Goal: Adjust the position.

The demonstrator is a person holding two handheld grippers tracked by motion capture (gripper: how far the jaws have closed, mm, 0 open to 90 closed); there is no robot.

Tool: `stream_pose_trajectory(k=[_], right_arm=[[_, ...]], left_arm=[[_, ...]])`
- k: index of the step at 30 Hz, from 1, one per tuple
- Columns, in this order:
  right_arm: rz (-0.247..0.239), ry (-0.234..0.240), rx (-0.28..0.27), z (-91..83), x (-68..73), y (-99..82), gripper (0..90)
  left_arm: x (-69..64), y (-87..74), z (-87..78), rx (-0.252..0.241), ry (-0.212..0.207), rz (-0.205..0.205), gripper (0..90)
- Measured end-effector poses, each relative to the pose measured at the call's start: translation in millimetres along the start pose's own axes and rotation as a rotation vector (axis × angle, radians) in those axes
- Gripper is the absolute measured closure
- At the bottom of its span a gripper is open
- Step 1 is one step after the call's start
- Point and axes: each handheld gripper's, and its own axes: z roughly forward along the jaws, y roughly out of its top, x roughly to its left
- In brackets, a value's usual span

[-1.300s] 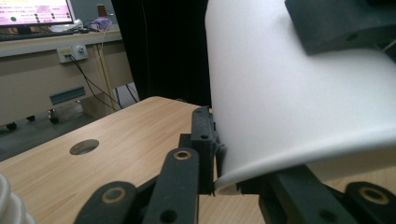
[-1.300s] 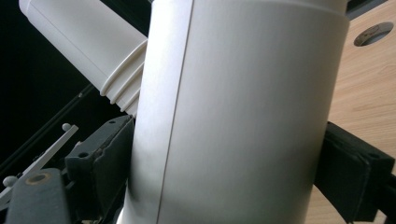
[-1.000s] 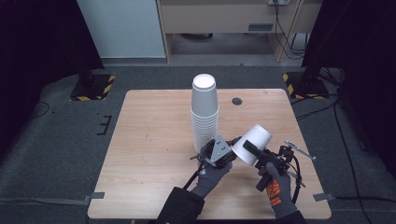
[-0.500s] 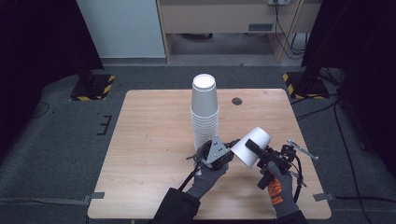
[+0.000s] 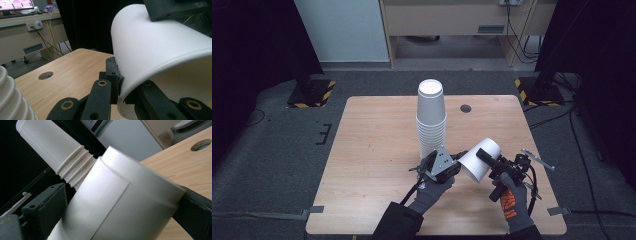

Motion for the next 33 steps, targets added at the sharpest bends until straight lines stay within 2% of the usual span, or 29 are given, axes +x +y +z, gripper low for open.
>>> stream_pose_trajectory(k=[3, 7, 10, 14, 17, 20, 26, 28, 32, 33], right_arm=[[0.004, 0.001, -0.006, -1.2, -0.4, 1.1, 4.5], [-0.025, -0.04, -0.044, -4.9, -3.2, 3.4, 8.1], [-0.019, -0.06, -0.062, -9.4, -9.2, 7.2, 8.3], [-0.055, -0.098, -0.078, -13.3, -14.6, 11.9, 8.6], [-0.056, -0.11, -0.084, -15.2, -16.2, 13.7, 8.7], [-0.077, -0.144, -0.097, -19.0, -20.7, 17.3, 9.5], [-0.091, -0.171, -0.106, -21.8, -25.5, 19.8, 9.5], [-0.124, -0.196, -0.103, -23.0, -27.1, 20.7, 9.5], [-0.148, -0.216, -0.101, -23.2, -28.8, 21.4, 9.5], [-0.175, -0.238, -0.093, -23.8, -30.2, 21.7, 9.5]], left_arm=[[0.0, 1.8, -2.6, 0.002, -0.004, 0.004, 85.8], [1.5, 3.3, -7.4, 0.007, -0.01, 0.005, 86.8], [2.2, 4.2, -10.8, 0.015, -0.021, 0.006, 86.8], [2.5, 4.8, -15.9, 0.031, -0.041, 0.008, 86.8], [2.8, 5.0, -19.0, 0.036, -0.048, 0.008, 86.9], [3.5, 6.3, -23.5, 0.036, -0.055, 0.001, 86.9], [6.6, 9.0, -35.2, 0.03, -0.066, -0.006, 86.8], [7.9, 8.4, -39.6, 0.033, -0.069, -0.011, 86.8], [11.5, 5.7, -49.5, 0.037, -0.069, -0.023, 86.7], [13.4, 4.2, -53.6, 0.039, -0.068, -0.029, 86.7]])
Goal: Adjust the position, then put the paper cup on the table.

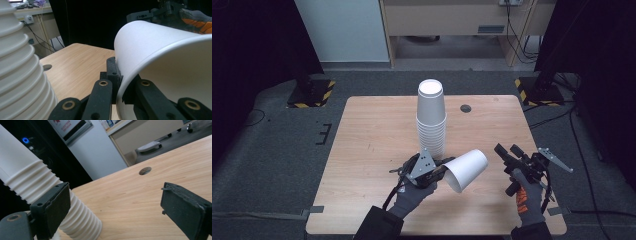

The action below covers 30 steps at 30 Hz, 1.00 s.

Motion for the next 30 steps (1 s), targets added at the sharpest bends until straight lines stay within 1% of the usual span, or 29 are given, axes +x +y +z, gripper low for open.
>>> stream_pose_trajectory(k=[2, 4, 5, 6, 7, 8, 9, 10, 11, 16, 17, 19, 22, 24, 25, 26, 27, 28, 30], right_arm=[[-0.006, -0.006, 0.003, -0.3, -0.2, 0.0, 9.5], [-0.028, -0.023, 0.011, -0.6, -1.4, 0.1, 9.6], [-0.048, -0.034, 0.017, -1.0, -2.4, 0.3, 9.8], [-0.058, -0.038, 0.018, -1.0, -2.8, 0.3, 9.9], [-0.058, -0.038, 0.018, -1.0, -2.8, 0.3, 9.9], [-0.069, -0.045, 0.022, -1.0, -2.8, 0.3, 10.0], [-0.095, -0.059, 0.028, -0.7, -3.2, 0.1, 10.2], [-0.095, -0.059, 0.028, -0.7, -3.2, 0.1, 10.2], [-0.117, -0.067, 0.034, -0.1, -3.9, -0.6, 10.2], [-0.13, -0.075, 0.048, 0.7, -4.6, -1.8, 10.3], [-0.139, -0.08, 0.055, 0.6, -5.4, -2.3, 10.3], [-0.14, -0.083, 0.056, 0.7, -5.6, -2.4, 10.3], [-0.154, -0.091, 0.067, 0.9, -6.7, -3.1, 10.3], [-0.177, -0.108, 0.078, 1.5, -7.0, -3.9, 10.3], [-0.177, -0.108, 0.078, 1.5, -7.0, -3.9, 10.3], [-0.199, -0.117, 0.09, 2.1, -7.4, -5.0, 10.2], [-0.204, -0.12, 0.092, 2.5, -7.5, -5.5, 10.2], [-0.204, -0.12, 0.092, 2.5, -7.5, -5.5, 10.2], [-0.227, -0.13, 0.108, 2.9, -7.8, -7.4, 10.2]], left_arm=[[1.1, -1.0, -2.4, 0.004, 0.0, -0.004, 86.7], [3.4, -3.1, -6.9, 0.009, 0.003, -0.011, 86.7], [4.6, -4.1, -9.0, 0.013, 0.004, -0.015, 86.6], [7.0, -6.0, -13.2, 0.02, 0.001, -0.023, 86.6], [7.0, -6.0, -13.2, 0.02, 0.001, -0.023, 86.6], [8.1, -6.9, -15.5, 0.022, 0.002, -0.023, 86.6], [9.2, -7.9, -17.6, 0.026, 0.001, -0.028, 86.7], [10.1, -8.8, -19.4, 0.03, 0.0, -0.033, 86.7], [11.1, -9.9, -21.5, 0.036, 0.0, -0.036, 86.7], [13.1, -12.0, -27.8, 0.05, -0.009, -0.043, 86.6], [13.0, -12.5, -29.4, 0.053, -0.011, -0.042, 86.7], [12.8, -13.3, -31.8, 0.059, -0.012, -0.039, 86.7], [14.2, -15.8, -37.0, 0.068, -0.007, -0.041, 86.6], [16.0, -17.9, -40.4, 0.073, -0.002, -0.046, 86.7], [17.1, -19.1, -42.4, 0.076, 0.002, -0.05, 86.7], [18.3, -20.5, -45.1, 0.079, 0.006, -0.054, 86.7], [19.9, -22.4, -48.9, 0.085, 0.011, -0.058, 86.7], [19.9, -22.4, -48.9, 0.085, 0.011, -0.058, 86.7], [22.6, -25.4, -54.3, 0.095, 0.013, -0.068, 86.7]])
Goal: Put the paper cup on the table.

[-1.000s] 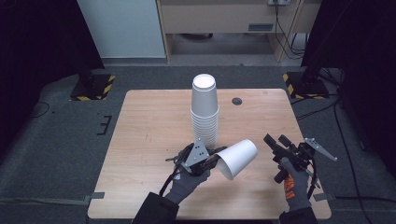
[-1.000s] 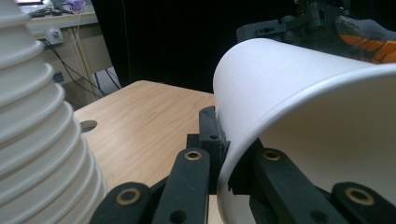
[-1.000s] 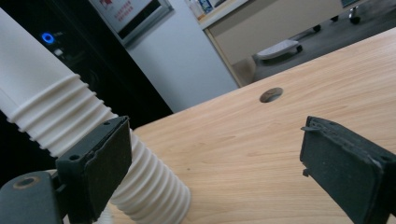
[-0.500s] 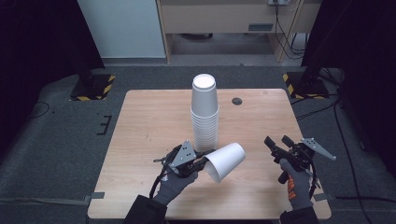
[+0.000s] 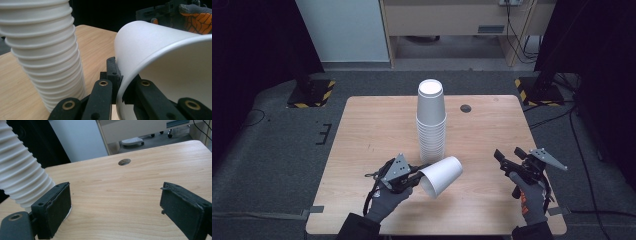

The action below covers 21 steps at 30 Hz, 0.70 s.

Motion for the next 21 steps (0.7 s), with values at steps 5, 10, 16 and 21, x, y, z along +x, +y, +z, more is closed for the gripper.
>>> stream_pose_trajectory(k=[5, 10, 16, 21], right_arm=[[-0.013, -0.004, 0.007, 0.2, -0.6, -1.2, 10.1], [-0.038, -0.015, 0.027, 1.4, -0.8, -4.0, 9.9], [-0.077, -0.028, 0.056, 4.4, -0.9, -8.0, 9.8], [-0.101, -0.037, 0.075, 6.2, -0.4, -9.7, 9.6]], left_arm=[[4.2, -5.1, -6.2, 0.02, 0.009, -0.003, 86.7], [7.6, -12.2, -14.6, 0.039, 0.028, -0.01, 86.7], [16.0, -22.2, -29.9, 0.056, 0.071, -0.031, 86.7], [23.3, -29.2, -41.7, 0.07, 0.111, -0.051, 86.7]])
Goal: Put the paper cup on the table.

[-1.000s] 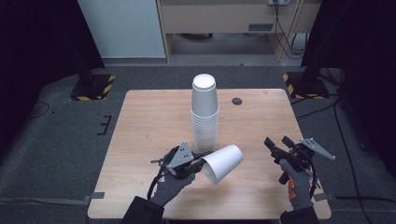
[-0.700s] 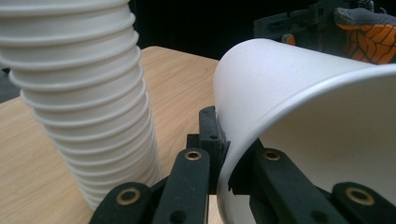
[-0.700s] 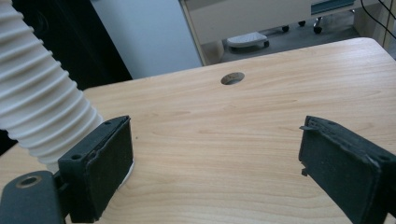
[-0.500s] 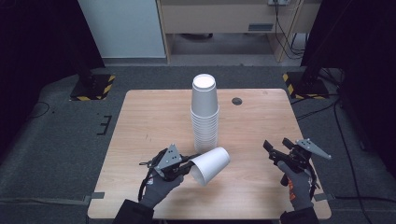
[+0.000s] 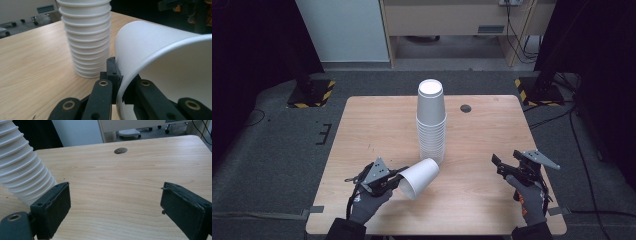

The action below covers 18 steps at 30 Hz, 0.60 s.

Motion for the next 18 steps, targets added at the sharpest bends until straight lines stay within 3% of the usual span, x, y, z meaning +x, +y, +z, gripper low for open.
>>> stream_pose_trajectory(k=[9, 18], right_arm=[[-0.061, -0.04, 0.037, 2.6, -1.8, -2.9, 9.3], [-0.093, -0.048, 0.063, 5.3, 1.1, -5.4, 9.0]], left_arm=[[20.2, -8.4, -25.8, 0.002, 0.096, -0.057, 86.8], [33.8, -15.9, -41.2, 0.01, 0.163, -0.091, 86.7]])
